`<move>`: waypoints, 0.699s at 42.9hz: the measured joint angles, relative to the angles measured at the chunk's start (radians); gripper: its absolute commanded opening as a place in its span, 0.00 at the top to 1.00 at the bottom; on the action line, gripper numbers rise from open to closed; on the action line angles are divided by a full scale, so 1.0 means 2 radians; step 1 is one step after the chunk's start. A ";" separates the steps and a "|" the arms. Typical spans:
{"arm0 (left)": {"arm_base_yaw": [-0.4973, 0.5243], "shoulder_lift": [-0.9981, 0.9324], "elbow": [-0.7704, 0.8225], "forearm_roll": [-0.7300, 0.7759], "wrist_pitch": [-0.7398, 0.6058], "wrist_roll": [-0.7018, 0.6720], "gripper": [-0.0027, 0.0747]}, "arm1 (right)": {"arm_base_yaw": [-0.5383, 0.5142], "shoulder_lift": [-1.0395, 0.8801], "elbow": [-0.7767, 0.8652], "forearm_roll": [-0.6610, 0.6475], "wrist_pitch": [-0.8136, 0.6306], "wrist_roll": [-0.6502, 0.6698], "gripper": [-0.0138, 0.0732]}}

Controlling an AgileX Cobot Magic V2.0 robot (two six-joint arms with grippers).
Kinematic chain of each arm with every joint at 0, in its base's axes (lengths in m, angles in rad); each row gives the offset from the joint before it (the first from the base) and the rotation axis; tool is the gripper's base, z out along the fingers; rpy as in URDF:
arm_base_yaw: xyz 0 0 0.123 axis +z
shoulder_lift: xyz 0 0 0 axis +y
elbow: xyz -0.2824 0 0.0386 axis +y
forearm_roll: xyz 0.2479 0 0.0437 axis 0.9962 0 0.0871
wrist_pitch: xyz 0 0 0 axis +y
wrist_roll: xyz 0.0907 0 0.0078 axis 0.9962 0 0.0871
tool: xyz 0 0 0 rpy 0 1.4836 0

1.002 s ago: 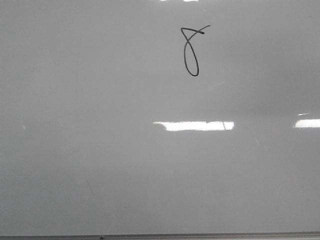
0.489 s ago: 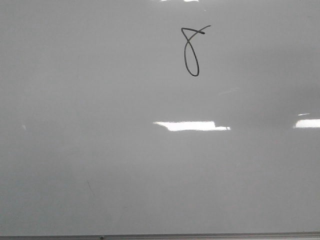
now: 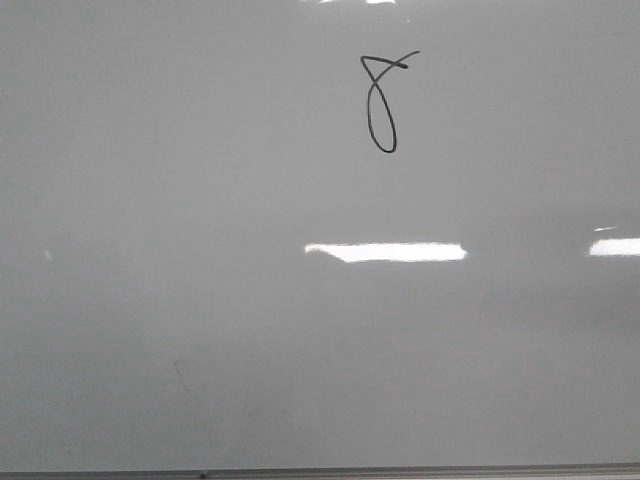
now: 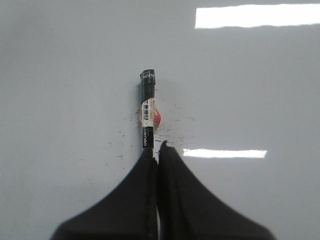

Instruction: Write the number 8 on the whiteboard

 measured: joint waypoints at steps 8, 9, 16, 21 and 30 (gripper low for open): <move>0.000 0.000 0.000 0.000 0.000 0.000 0.99 | -0.009 -0.001 0.034 0.009 -0.053 0.000 0.92; 0.000 0.000 0.000 0.000 0.000 0.000 0.99 | -0.009 -0.001 0.034 0.009 -0.055 0.000 0.92; 0.000 0.000 0.000 0.000 0.000 0.000 0.99 | -0.009 -0.001 0.034 0.009 -0.064 0.000 0.92; 0.000 0.000 0.000 0.000 0.000 0.000 0.99 | -0.009 -0.001 0.034 0.009 -0.064 0.000 0.92; 0.000 0.000 0.000 0.000 0.000 0.000 0.99 | -0.009 -0.001 0.034 0.009 -0.076 0.007 0.92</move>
